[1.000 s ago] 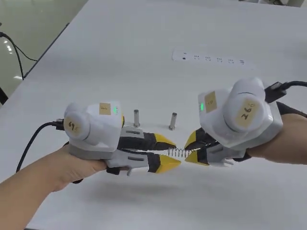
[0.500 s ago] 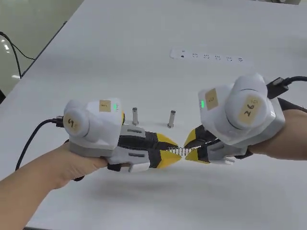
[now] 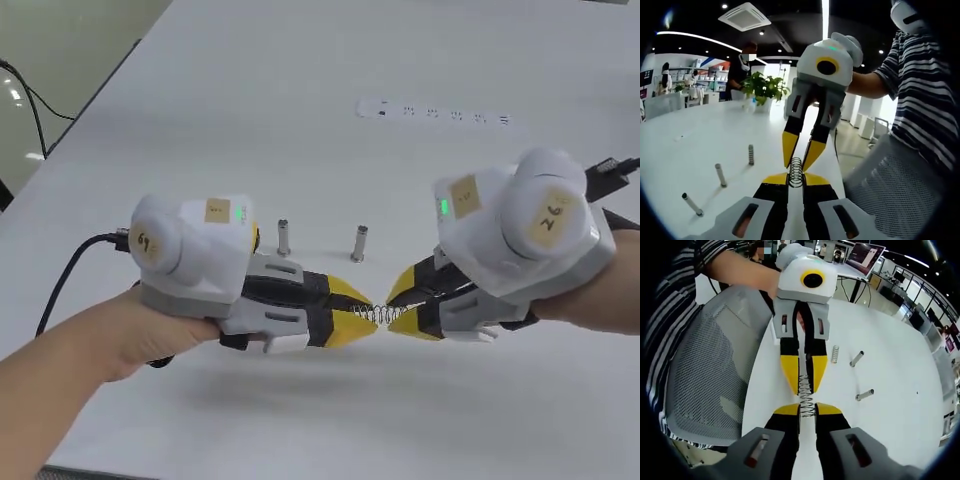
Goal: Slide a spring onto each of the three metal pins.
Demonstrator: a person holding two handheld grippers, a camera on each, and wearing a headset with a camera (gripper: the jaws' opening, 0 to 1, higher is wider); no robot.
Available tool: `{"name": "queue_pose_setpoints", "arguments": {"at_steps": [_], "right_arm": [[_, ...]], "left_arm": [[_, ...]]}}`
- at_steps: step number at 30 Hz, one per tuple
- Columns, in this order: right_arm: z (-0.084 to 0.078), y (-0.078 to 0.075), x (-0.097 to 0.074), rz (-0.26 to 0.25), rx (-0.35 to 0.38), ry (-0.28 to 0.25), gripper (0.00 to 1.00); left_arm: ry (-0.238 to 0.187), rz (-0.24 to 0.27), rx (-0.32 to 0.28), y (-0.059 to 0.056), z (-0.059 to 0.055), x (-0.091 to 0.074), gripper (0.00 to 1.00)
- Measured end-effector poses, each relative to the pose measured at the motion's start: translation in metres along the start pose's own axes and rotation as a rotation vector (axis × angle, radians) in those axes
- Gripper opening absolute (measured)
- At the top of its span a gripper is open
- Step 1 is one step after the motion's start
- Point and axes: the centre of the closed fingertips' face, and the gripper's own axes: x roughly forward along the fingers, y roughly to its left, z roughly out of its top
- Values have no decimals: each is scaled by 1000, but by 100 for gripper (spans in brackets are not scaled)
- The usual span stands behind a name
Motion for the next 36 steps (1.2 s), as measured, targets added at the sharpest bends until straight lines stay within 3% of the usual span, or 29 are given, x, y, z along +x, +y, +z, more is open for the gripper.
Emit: {"name": "queue_pose_setpoints", "arguments": {"at_steps": [5, 12, 22, 34, 36], "right_arm": [[-11, 3, 0, -8, 6, 8, 11], [-6, 4, -2, -13, -15, -32, 11], [-7, 8, 1, 0, -63, -37, 7], [8, 5, -12, -43, -118, -117, 6], [14, 6, -15, -38, -110, -152, 6]], "left_arm": [[12, -11, 1, -1, -1, -1, 3], [29, -25, 7, -4, -3, 0, 3], [48, -31, 12, -6, -4, -1, 3], [58, -22, 10, -3, -8, -3, 3], [69, -22, 16, -3, -11, -3, 3]]}}
